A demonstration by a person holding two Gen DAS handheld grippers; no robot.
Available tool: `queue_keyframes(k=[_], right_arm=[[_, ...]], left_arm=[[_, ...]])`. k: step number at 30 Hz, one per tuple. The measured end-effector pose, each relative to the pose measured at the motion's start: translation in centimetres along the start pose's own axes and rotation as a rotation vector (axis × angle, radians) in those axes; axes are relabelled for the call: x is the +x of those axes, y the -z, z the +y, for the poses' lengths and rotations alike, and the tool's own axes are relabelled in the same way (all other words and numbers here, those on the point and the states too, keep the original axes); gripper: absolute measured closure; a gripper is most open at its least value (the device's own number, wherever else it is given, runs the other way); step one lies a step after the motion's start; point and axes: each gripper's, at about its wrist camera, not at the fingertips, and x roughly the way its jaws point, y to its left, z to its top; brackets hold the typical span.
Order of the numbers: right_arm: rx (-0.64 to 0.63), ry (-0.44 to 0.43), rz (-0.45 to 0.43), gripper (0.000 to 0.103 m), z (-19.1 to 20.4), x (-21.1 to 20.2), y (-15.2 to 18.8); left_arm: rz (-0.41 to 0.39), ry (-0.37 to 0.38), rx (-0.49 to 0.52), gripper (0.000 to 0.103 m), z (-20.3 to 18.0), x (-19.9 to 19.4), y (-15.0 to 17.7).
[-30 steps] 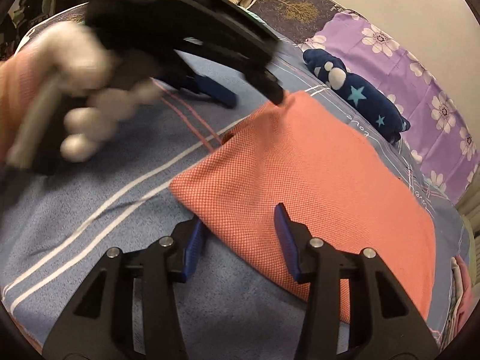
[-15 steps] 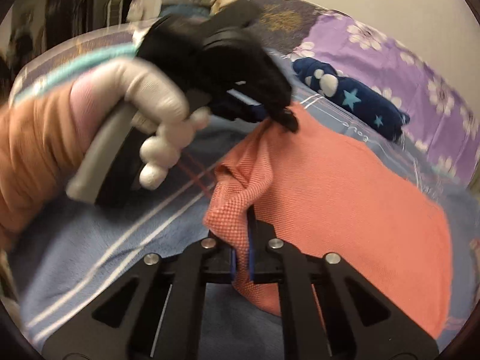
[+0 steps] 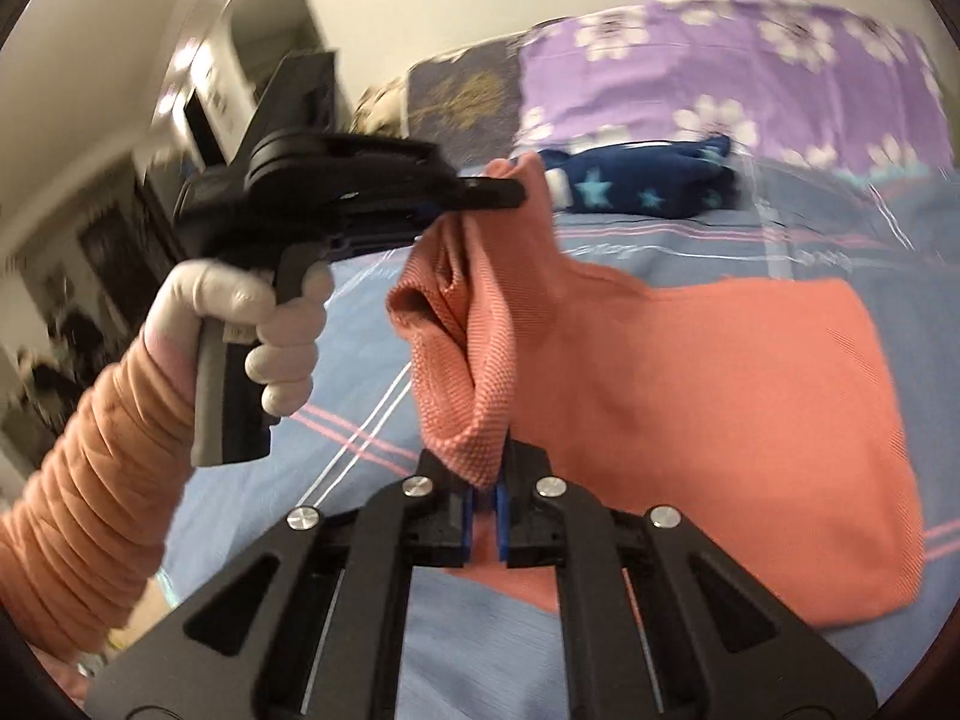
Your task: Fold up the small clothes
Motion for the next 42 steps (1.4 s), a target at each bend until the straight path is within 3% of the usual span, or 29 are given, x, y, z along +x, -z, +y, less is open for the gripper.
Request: queue_keyframes(k=[5,13,22,42], right_arm=[[0.078,-0.008,-0.046,0.098,-4.0,-2.9,0.6],[0.169,-0.013,-0.090,0.098,-9.1,-5.7,1.4],[0.286,-0.046,-0.075,0.098,-13.1,-5.9,3.3],[0.461,-0.071,-0.046,0.098,-16.9,-6.8,6.9]], left_arm=[[0.042,0.017,0.050,0.093,-4.8,4.1,-0.5],[0.124,-0.028,0.106,0.093,-9.5,10.1,-0.2],[0.200,-0.084,0.152,0.093,-11.6,14.4,1.1],[0.294,-0.181,0.302,0.090,-16.2,21.2,4.0]])
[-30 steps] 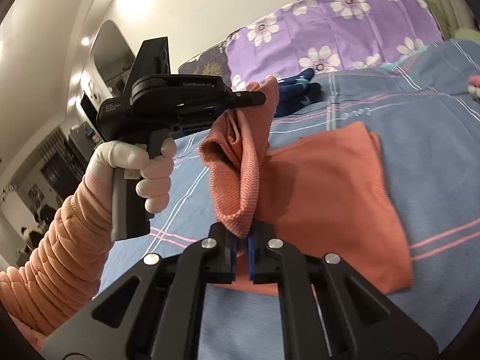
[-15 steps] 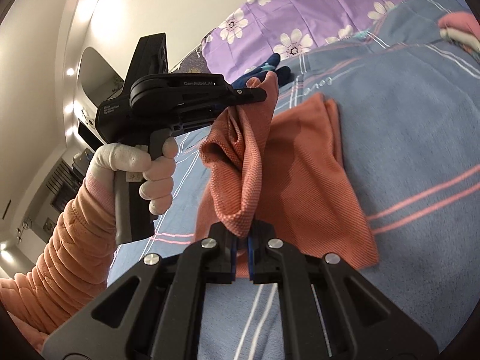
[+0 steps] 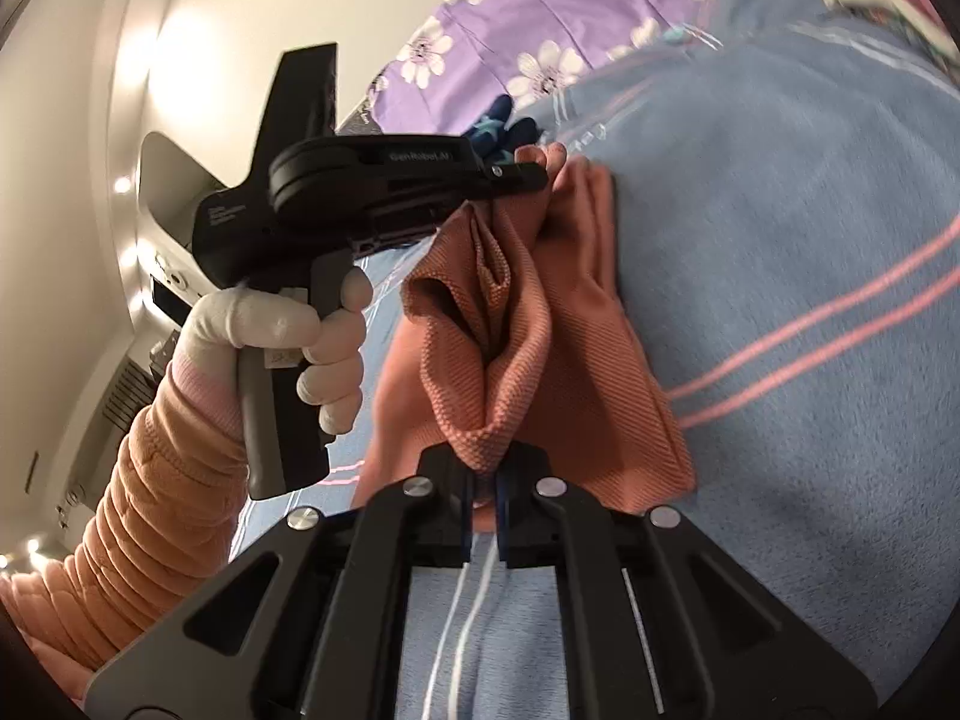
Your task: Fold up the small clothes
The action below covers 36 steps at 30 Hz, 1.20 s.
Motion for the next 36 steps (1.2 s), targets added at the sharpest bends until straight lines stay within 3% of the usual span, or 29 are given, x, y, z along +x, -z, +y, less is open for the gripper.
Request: queue_keyframes(k=[3,5,8,10,16,18,22,25,31,34,36], right_arm=[[0.022,0.005,0.018,0.096,-0.6,0.1,0.3],[0.032,0.008,0.025,0.092,-0.8,0.0,0.6],[0.038,0.021,0.021,0.086,-1.0,-0.4,0.7],[0.043,0.027,0.021,0.074,-1.2,-0.7,0.7],[0.042,0.043,0.056,0.057,-0.8,-0.1,0.9],[0.027,0.047,0.070,0.057,-0.3,0.4,0.7],[0.002,0.089,0.076,0.058,0.2,1.6,0.1],[-0.010,0.111,0.072,0.093,0.6,2.2,-0.7],[-0.016,0.076,-0.011,0.096,2.0,0.1,-1.8],[-0.008,0.091,-0.002,0.096,1.7,0.2,-1.8],[0.003,0.099,0.008,0.096,1.4,0.6,-1.7]], left_arm=[[-0.037,0.002,0.031,0.081,-0.9,-1.2,0.2],[-0.078,-0.012,0.059,0.064,-1.6,-2.9,0.8],[-0.137,-0.020,0.120,0.060,-2.4,-6.1,3.1],[-0.156,-0.041,0.150,0.052,-2.3,-7.9,5.5],[-0.154,-0.166,0.174,0.050,0.0,-11.3,13.9],[-0.142,-0.183,0.163,0.050,0.7,-11.9,16.0],[-0.124,-0.186,0.113,0.047,2.0,-12.4,19.1],[-0.107,-0.193,0.095,0.047,2.2,-11.9,20.6],[-0.105,-0.217,0.194,0.043,0.6,-10.9,22.1],[-0.115,-0.257,0.207,0.043,0.4,-10.4,21.9],[-0.131,-0.241,0.183,0.043,0.6,-10.6,21.7]])
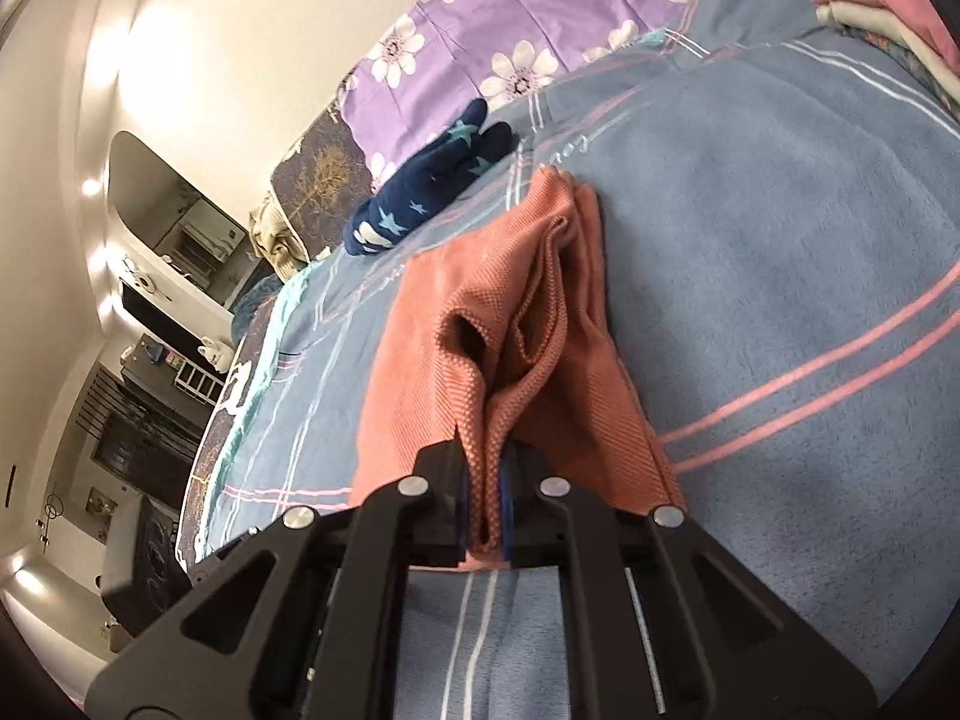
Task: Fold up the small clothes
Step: 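Fold the held corner over with the right tool while the left tool opens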
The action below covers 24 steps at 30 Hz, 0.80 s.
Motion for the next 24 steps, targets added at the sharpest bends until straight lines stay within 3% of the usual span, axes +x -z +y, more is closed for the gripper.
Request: queue_keyframes(k=[3,10,15,18,22,24], right_arm=[[0.012,-0.002,0.002,0.096,0.0,0.2,-0.2],[0.025,-0.034,-0.037,0.097,0.6,-1.1,-0.9],[0.068,0.011,-0.007,0.097,-1.3,-0.5,-0.5],[0.076,0.059,0.053,0.091,-2.7,0.8,0.5],[0.073,0.051,0.050,0.086,-3.0,0.4,0.6],[0.044,0.066,0.038,0.085,-2.6,0.0,0.4]], left_arm=[[-0.006,0.001,-0.015,0.043,0.2,0.1,-0.4],[0.020,-0.125,-0.012,0.043,0.5,1.4,-0.3],[0.025,-0.115,-0.050,0.042,1.4,1.3,0.4],[0.027,-0.085,-0.050,0.056,1.4,1.3,0.5],[0.030,-0.037,-0.012,0.086,0.3,1.1,0.6],[0.032,-0.037,0.005,0.090,0.0,1.1,0.5]])
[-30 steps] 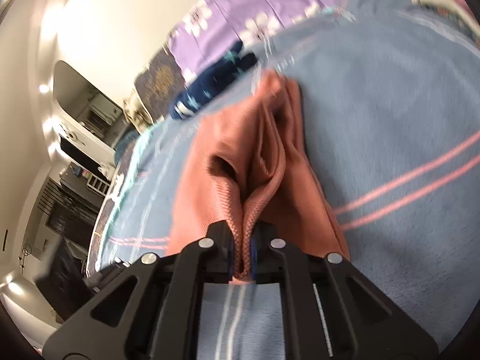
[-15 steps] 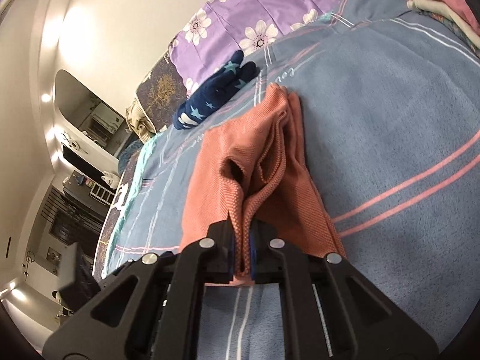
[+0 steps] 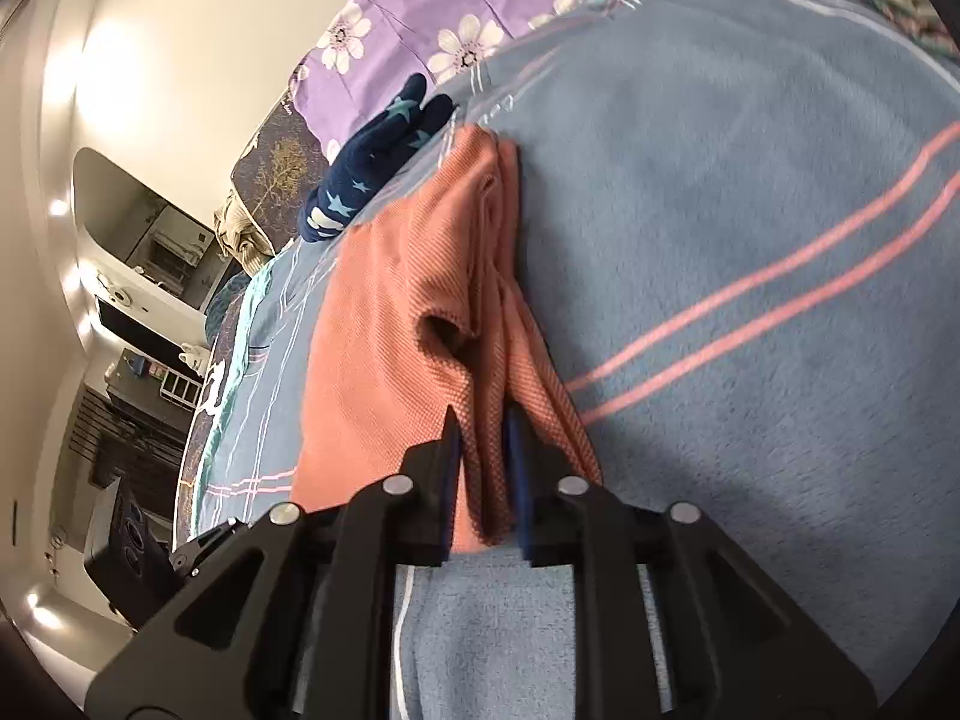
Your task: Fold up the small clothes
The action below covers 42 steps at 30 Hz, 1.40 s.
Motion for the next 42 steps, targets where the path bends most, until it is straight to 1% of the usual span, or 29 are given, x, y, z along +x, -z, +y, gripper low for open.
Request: queue_keyframes(k=[3,5,6,9,10,11,12,13,16,17,20,22,23,26,29,33,34,35,37,38,39,40,41,42], right_arm=[[-0.028,0.013,-0.011,0.085,0.4,-0.4,-0.2],[-0.038,0.017,-0.009,0.084,0.6,-0.3,-0.2],[-0.040,0.015,-0.003,0.081,0.7,-0.2,-0.1],[-0.052,0.015,0.028,0.067,1.3,0.8,0.3],[-0.061,0.015,0.040,0.066,1.5,1.1,0.4],[-0.071,0.021,0.044,0.067,1.7,1.4,0.6],[-0.077,0.030,0.038,0.086,1.8,1.4,0.7],[-0.082,0.042,0.019,0.098,1.8,1.3,0.6],[-0.088,0.029,-0.064,0.098,2.0,-0.6,-0.5],[-0.100,0.034,-0.076,0.098,2.0,-0.9,-0.9],[-0.112,0.059,-0.034,0.098,1.5,0.2,-1.3],[-0.113,0.097,0.002,0.097,0.4,1.6,-1.1],[-0.097,0.089,0.013,0.097,-0.1,1.9,-0.9],[-0.085,0.065,-0.006,0.097,-0.3,1.4,-0.9],[-0.113,0.075,-0.006,0.096,0.0,1.2,-1.0],[-0.116,0.080,0.005,0.096,-0.3,1.3,-0.8],[-0.116,0.081,0.006,0.096,-0.3,1.4,-0.8],[-0.118,0.083,0.006,0.096,-0.2,1.4,-0.8],[-0.118,0.077,0.011,0.091,0.0,1.4,-0.9],[-0.116,0.071,0.015,0.090,0.0,1.3,-0.9],[-0.110,0.055,0.025,0.085,0.0,1.3,-0.9],[-0.104,0.035,0.034,0.078,0.0,1.2,-1.0],[-0.101,0.020,0.040,0.075,0.0,1.1,-1.1],[-0.102,0.013,0.044,0.072,0.0,0.9,-1.3]], left_arm=[[0.002,0.012,-0.008,0.091,0.3,0.0,-0.1],[0.006,0.024,-0.017,0.090,0.5,0.2,0.1],[0.008,0.026,-0.023,0.089,0.6,0.4,0.2],[0.008,0.021,-0.021,0.088,0.5,0.6,0.1],[0.009,0.017,-0.018,0.087,0.4,0.6,0.1],[0.008,0.013,-0.015,0.086,0.4,0.7,0.1],[0.009,0.010,-0.016,0.086,0.4,0.7,0.1],[0.011,0.009,-0.019,0.085,0.4,0.6,0.0],[0.023,0.021,-0.037,0.083,0.4,0.4,-0.4],[0.024,0.025,-0.034,0.081,0.3,0.4,-0.5],[0.025,-0.001,-0.006,0.079,-0.2,0.8,-0.4],[0.021,-0.002,-0.006,0.078,-0.3,0.8,-0.3],[0.021,-0.001,-0.006,0.078,-0.3,0.7,-0.3],[0.028,0.014,-0.003,0.078,-0.1,0.3,-0.2],[0.029,0.070,-0.005,0.079,0.1,-0.9,-0.4],[-0.059,0.206,-0.032,0.079,0.4,-3.7,-1.6],[-0.071,0.211,-0.026,0.079,0.3,-3.9,-2.0],[-0.075,0.194,-0.007,0.079,0.0,-3.5,-2.4],[-0.046,0.171,0.015,0.079,-0.4,-1.7,-2.6],[-0.006,0.176,0.008,0.079,-0.4,-0.2,-2.5],[0.049,0.186,-0.015,0.079,-0.2,1.6,-2.2],[0.047,0.198,-0.036,0.079,0.1,2.3,-2.0],[0.020,0.211,-0.048,0.079,0.2,2.3,-1.8],[0.019,0.217,-0.049,0.079,0.3,2.2,-1.8]])
